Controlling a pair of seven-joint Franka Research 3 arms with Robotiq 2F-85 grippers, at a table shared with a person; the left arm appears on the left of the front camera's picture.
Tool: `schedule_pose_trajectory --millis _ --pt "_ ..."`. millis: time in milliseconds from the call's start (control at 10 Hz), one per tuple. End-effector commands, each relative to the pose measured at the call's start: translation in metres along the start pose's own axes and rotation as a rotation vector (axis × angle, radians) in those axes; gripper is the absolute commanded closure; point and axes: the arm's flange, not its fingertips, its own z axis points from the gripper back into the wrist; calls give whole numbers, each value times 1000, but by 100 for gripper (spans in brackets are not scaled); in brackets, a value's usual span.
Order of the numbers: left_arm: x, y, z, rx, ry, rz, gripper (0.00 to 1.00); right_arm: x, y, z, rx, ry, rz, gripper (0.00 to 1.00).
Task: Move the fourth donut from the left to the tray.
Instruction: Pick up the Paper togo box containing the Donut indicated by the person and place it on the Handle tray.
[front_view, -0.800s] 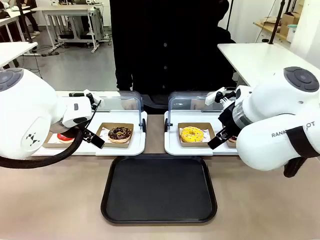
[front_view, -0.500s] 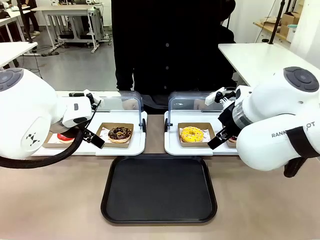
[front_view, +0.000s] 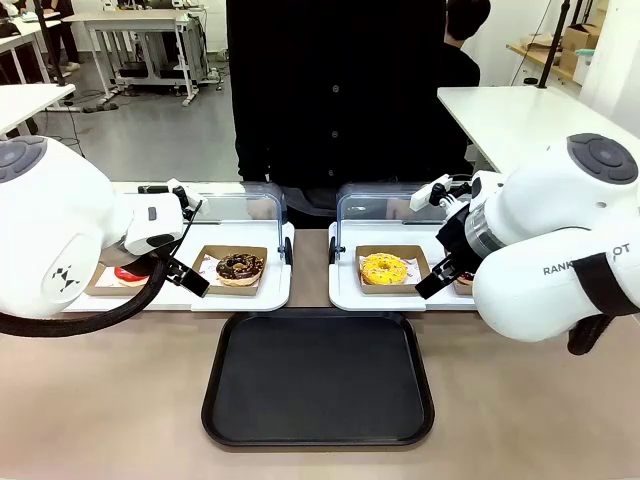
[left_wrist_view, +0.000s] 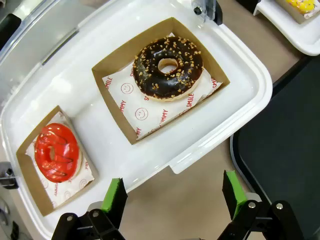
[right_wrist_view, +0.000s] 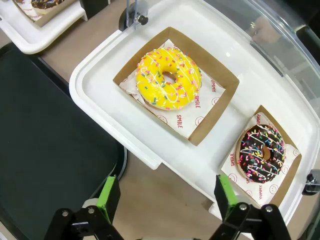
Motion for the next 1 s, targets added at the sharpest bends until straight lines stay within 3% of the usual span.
schedule_pose_trajectory --millis 0,200,500,700,900 --pt "0 0 0 0 0 0 0 0 0 0 1 0 -3 0" --pt "15 26 43 -86 -64 -2 0 9 -16 24 6 -30 -30 0" --pt "17 125 119 -272 -99 49 0 4 -99 111 163 -129 -116 0" --pt "-11 185 149 -401 -130 -16 0 -24 -161 159 305 -235 -109 0" --pt "-49 231 150 -525 -176 -100 0 -59 -221 179 386 -342 -119 0"
